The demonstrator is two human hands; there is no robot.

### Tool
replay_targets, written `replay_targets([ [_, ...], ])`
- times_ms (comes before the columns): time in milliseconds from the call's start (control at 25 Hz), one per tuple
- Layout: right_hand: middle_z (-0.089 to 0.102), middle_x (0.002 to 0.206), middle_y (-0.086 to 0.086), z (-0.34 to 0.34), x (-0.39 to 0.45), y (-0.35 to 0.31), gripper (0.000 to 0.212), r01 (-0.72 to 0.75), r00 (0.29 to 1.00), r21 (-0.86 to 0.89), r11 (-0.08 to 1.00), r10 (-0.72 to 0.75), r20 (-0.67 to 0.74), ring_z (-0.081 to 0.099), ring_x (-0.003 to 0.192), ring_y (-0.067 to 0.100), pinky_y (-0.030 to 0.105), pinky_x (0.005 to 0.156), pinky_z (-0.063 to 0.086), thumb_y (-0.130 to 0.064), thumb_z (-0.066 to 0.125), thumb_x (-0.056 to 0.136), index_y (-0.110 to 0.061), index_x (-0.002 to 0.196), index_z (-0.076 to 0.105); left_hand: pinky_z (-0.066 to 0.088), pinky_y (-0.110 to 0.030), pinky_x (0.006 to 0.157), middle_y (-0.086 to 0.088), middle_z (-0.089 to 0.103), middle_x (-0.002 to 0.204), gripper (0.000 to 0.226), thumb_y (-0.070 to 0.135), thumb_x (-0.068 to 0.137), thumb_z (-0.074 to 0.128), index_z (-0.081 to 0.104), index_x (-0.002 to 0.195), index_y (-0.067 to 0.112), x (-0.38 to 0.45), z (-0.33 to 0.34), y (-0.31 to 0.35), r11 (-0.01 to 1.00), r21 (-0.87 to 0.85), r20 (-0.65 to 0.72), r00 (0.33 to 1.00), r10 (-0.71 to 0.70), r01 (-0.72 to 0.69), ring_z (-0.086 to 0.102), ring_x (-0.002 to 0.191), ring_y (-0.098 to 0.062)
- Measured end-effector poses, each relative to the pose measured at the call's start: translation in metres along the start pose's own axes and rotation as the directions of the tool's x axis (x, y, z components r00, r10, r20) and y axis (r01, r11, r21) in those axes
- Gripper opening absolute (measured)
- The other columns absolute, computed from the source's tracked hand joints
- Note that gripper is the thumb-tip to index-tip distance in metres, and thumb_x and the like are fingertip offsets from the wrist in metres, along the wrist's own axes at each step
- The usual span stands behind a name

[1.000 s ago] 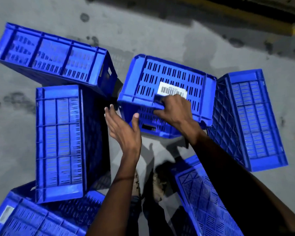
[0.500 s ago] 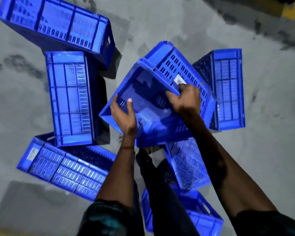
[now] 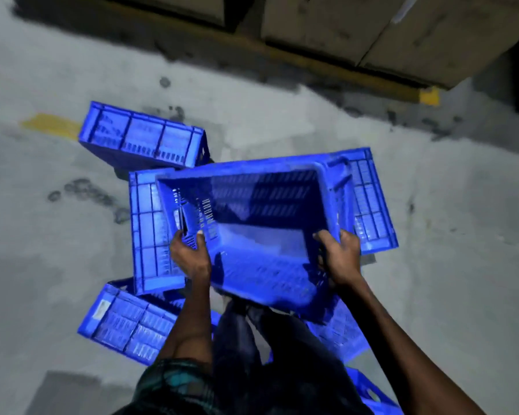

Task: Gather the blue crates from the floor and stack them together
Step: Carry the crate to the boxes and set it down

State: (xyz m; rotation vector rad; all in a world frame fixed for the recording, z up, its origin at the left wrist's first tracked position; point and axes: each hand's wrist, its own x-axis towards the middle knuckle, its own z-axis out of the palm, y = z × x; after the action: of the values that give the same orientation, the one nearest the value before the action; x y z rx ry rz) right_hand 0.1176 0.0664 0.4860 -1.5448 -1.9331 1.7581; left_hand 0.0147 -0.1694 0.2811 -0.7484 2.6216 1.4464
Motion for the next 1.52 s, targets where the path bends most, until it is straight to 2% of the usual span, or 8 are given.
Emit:
replay_targets([
  [280,0.021,0.047,-0.004,0.003,-0.053,-0.055,0.037,0.016,0.974,0.193,0.981,-0.059,0.219,0.015,0.039,0.008,0.015,0.043,0.019,-0.007,0.062,0.082,-0.022,0.068,0.031,0.039,-0.052,0.101,-0.029,0.056,0.125,0.060,0.031,0.084,0.076,0.054,0.131,0.001,0.054,-0.055,0.071,0.982,0.109,-0.018,0.987,0.157,-0.154,0.049,0.123,-0.044],
  [520,0.030,0.049,0.003,0.002,-0.081,-0.111,0.031,0.233,0.934,0.095,0.968,-0.250,0.254,0.025,0.040,0.013,0.023,0.043,0.022,-0.010,0.067,0.080,-0.016,0.063,0.042,0.034,-0.056,0.106,-0.021,0.043,0.142,0.075,0.033,0.075,0.074,0.042,0.138,0.011,0.104,-0.105,0.099,0.994,0.084,-0.243,0.969,-0.041,0.063,0.036,0.135,-0.041],
  [720,0.033,0.053,0.006,0.008,-0.106,-0.144,0.021,0.354,0.898,0.045,0.934,-0.354,0.261,0.027,0.038,0.013,0.019,0.039,0.024,-0.023,0.067,0.066,-0.010,0.066,0.050,0.031,-0.054,0.108,-0.023,0.047,0.140,0.088,0.029,0.073,0.074,0.027,0.145,0.008,0.103,-0.120,0.094,0.979,-0.082,-0.219,0.955,-0.201,0.187,0.043,0.132,-0.041],
  [840,0.035,0.054,0.009,0.015,-0.119,-0.151,0.020,0.353,0.891,0.094,0.931,-0.365,0.270,0.029,0.038,0.014,0.019,0.039,0.026,-0.020,0.066,0.068,-0.010,0.064,0.049,0.029,-0.053,0.109,-0.022,0.057,0.132,0.077,0.036,0.079,0.075,0.036,0.139,0.007,0.100,-0.134,0.078,0.952,-0.144,-0.134,0.948,-0.289,0.270,0.052,0.126,-0.039],
  [1040,0.037,0.044,-0.005,0.033,-0.113,-0.154,0.037,0.463,0.876,0.024,0.886,-0.461,0.143,0.029,0.039,0.012,0.023,0.041,0.025,-0.025,0.073,0.082,-0.018,0.057,0.046,0.043,-0.049,0.105,-0.024,0.059,0.127,0.072,0.053,0.078,0.073,0.052,0.127,0.004,0.107,-0.161,0.077,0.928,-0.215,-0.065,0.944,-0.325,0.304,0.057,0.119,-0.041],
  [1280,0.041,0.052,0.000,0.036,-0.095,-0.136,0.028,0.333,0.925,0.273,0.902,-0.369,0.091,0.031,0.038,0.011,0.016,0.040,0.026,-0.033,0.062,0.093,-0.011,0.076,0.065,0.043,-0.051,0.105,-0.020,0.066,0.118,0.071,0.061,0.069,0.071,0.061,0.114,0.007,0.120,-0.178,0.079,0.926,-0.162,-0.055,0.934,-0.354,0.342,0.061,0.112,-0.041],
  [1400,0.044,0.052,0.000,0.033,-0.078,-0.116,0.032,0.341,0.930,0.209,0.917,-0.361,0.065,0.033,0.039,0.014,0.019,0.040,0.027,-0.035,0.063,0.090,-0.007,0.075,0.065,0.043,-0.052,0.104,-0.019,0.066,0.116,0.068,0.060,0.069,0.071,0.061,0.111,0.008,0.118,-0.176,0.081,0.929,-0.128,-0.061,0.932,-0.357,0.347,0.062,0.108,-0.041],
  [1520,0.038,0.053,0.005,0.018,-0.052,-0.105,0.047,0.460,0.887,-0.029,0.887,-0.461,-0.035,0.033,0.046,0.017,0.036,0.045,0.030,-0.043,0.065,0.082,-0.006,0.059,0.047,0.046,-0.054,0.101,-0.021,0.067,0.113,0.061,0.054,0.071,0.072,0.064,0.107,0.006,0.115,-0.171,0.088,0.926,-0.090,-0.054,0.927,-0.372,0.366,0.062,0.105,-0.042],
])
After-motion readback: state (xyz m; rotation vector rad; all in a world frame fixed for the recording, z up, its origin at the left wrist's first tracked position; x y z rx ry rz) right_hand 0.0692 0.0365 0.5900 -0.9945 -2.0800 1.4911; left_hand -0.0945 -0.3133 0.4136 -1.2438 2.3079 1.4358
